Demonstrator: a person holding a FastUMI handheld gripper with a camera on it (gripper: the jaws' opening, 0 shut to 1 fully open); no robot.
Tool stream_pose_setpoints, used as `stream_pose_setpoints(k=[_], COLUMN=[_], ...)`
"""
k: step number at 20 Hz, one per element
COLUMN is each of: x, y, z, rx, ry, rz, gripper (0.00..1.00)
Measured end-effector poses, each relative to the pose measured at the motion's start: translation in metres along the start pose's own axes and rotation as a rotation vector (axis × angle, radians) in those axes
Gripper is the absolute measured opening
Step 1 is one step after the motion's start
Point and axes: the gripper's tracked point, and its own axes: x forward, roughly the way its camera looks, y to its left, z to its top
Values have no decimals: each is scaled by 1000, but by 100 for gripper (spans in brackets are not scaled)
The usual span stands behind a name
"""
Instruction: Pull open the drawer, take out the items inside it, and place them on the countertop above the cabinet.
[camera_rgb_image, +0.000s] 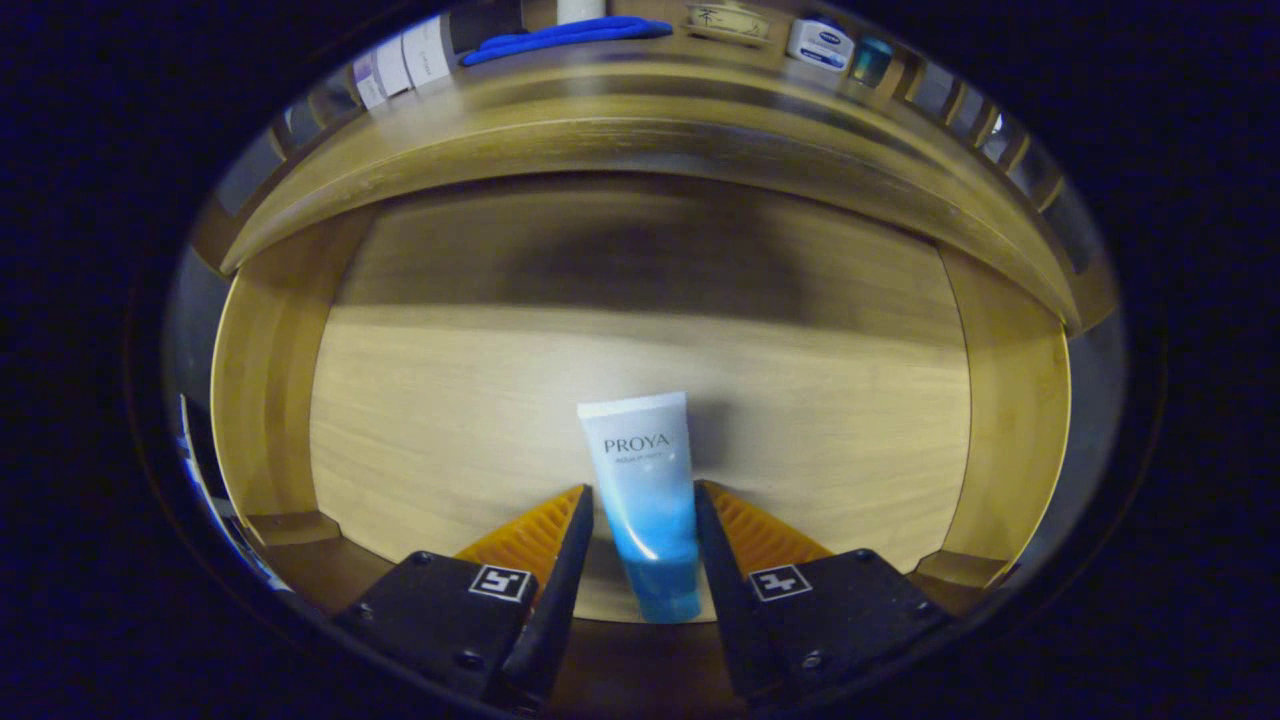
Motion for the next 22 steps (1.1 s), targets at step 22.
stream_pose_setpoints(k=[22], x=[-94], y=[9], z=[18], rx=[-2], ry=[-247], rz=[137], gripper=[47])
